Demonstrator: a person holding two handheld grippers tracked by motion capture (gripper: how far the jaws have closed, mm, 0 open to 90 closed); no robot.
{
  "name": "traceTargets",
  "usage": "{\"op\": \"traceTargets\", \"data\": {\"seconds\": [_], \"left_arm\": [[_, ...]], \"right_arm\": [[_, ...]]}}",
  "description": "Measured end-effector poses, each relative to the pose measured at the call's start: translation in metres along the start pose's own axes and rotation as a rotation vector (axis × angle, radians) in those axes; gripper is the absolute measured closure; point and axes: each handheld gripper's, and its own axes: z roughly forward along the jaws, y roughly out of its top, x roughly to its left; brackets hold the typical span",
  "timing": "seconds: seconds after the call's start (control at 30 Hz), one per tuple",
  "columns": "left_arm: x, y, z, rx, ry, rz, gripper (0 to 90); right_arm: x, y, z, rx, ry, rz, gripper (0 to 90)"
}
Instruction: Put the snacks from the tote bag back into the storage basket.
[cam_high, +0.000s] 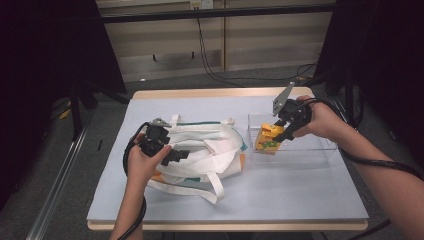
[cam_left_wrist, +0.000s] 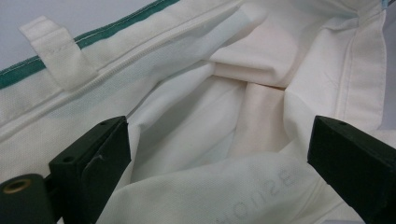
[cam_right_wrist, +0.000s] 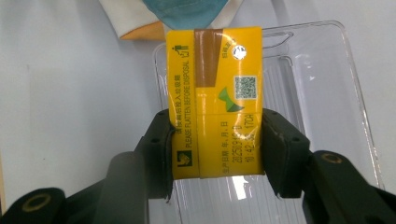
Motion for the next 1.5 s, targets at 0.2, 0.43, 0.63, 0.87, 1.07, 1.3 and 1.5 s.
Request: {"op": "traceTargets", "data": {"seconds": [0.2, 0.43, 0.63, 0.87, 1.07, 1.3, 1.5], "left_arm": [[0.0, 0.0, 0.0, -0.005, 0.0, 0.001, 6.1], [0.0, 0.0, 0.0, 0.003, 0.002, 0.002, 6.1], [0.0, -0.001, 0.0, 0.003, 0.003, 0.002, 6.1], [0.0, 0.0, 0.002, -0.001, 0.001, 0.004, 6.1], [-0.001, -0.001, 0.002, 0.002, 0.0, 0.004, 6.1], [-0.001, -0.001, 0.004, -0.007, -0.009, -0.005, 6.1], [0.0, 0.0, 0.003, 0.013, -0.002, 0.011, 6.1]], "right_arm": [[0.002, -0.001, 0.009, 0.018, 0.006, -0.008, 50.1], [0.005, 0.003, 0.017, 0.018, 0.012, -0.025, 49.8], [0.006, 0.003, 0.024, 0.014, 0.019, -0.039, 49.5], [0.007, 0.005, 0.026, -0.002, 0.014, -0.077, 49.1], [0.007, 0.004, 0.028, -0.04, 0.014, -0.054, 46.3], [0.005, -0.005, 0.027, -0.087, 0.011, 0.027, 36.3], [0.004, -0.014, 0.025, -0.119, 0.001, 0.095, 28.3]]}}
